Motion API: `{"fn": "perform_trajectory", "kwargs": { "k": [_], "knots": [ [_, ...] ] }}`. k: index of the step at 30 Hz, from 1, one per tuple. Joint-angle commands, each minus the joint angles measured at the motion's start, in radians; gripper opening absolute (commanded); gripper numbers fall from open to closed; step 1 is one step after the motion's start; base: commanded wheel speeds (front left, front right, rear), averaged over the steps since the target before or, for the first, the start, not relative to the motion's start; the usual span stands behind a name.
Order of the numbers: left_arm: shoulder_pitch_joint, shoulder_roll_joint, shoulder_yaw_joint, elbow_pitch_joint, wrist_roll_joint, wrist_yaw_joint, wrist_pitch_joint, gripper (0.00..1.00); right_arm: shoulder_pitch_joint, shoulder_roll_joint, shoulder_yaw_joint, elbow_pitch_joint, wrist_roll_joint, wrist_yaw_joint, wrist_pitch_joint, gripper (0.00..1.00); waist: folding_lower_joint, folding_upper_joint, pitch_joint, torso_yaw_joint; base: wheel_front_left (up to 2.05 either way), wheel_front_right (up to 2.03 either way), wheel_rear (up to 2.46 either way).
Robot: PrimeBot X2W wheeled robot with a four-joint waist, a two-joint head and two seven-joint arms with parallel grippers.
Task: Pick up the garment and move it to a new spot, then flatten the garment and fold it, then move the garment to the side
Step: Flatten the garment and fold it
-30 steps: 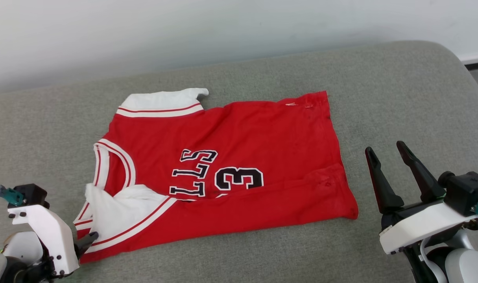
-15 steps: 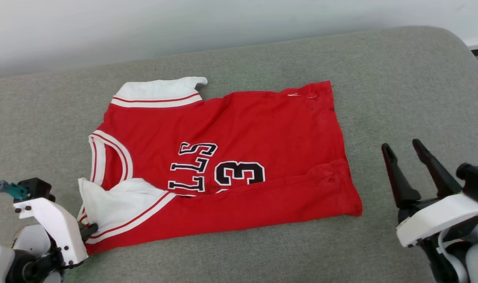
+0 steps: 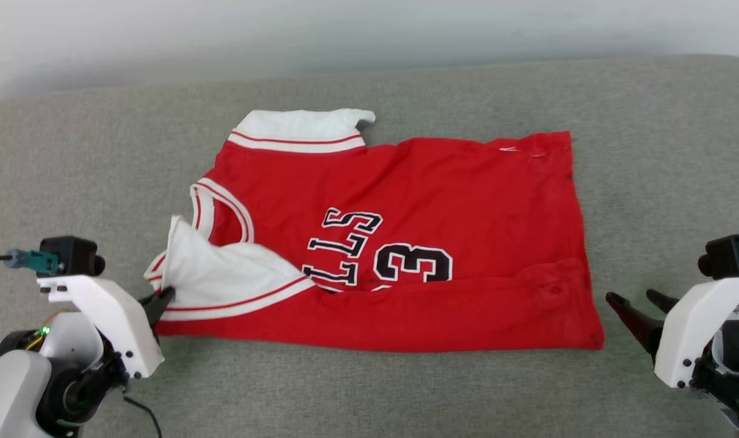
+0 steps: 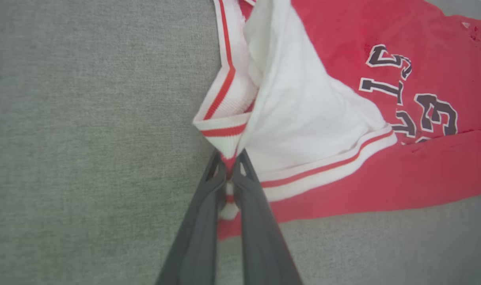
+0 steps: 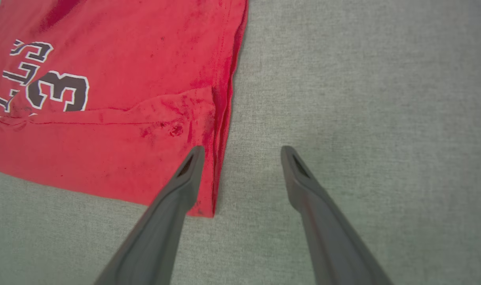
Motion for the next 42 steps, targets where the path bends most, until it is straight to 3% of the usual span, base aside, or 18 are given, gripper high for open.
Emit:
{"fn": "perform_trajectory", "kwargs": {
  "k": [1,12,13,14,29,42],
  "knots": [
    [-0.018,-0.002,0.000,-0.027,0.013,0.010,-0.011,0.00,-0.026,-0.004,-0.003,0.006,0.015,0.000,0.070,1.00,0.0000,0.0000,0.026,0.025,0.00,0.00,0.00],
    [-0.049,-0.022,-0.024,-0.119,0.052,0.026,-0.032,0.00,-0.064,0.086,0.002,0.089,0.004,0.000,0.316,1.00,0.0000,0.0000,0.094,0.073,0.00,0.00,0.00],
    [-0.047,-0.023,-0.026,-0.120,0.052,0.025,-0.033,0.00,-0.061,0.094,0.005,0.096,0.004,0.000,0.329,0.43,0.0000,0.0000,0.096,0.074,0.00,0.00,0.00],
    [-0.046,-0.025,-0.026,-0.121,0.052,0.026,-0.035,0.00,-0.063,0.104,0.007,0.099,0.008,0.001,0.337,0.02,0.0000,0.0000,0.097,0.075,0.00,0.00,0.00],
    [-0.007,-0.042,-0.020,-0.099,0.044,0.033,-0.077,0.00,-0.101,0.060,0.019,0.036,0.016,0.001,0.298,0.00,0.0000,0.0000,0.004,0.058,0.00,0.00,0.00],
    [0.171,-0.034,-0.036,-0.170,0.052,0.096,-0.091,0.00,0.013,0.032,0.043,-0.006,0.046,0.001,0.271,0.00,0.0000,0.0000,-0.160,0.072,0.00,0.00,0.00]
  ]
}}
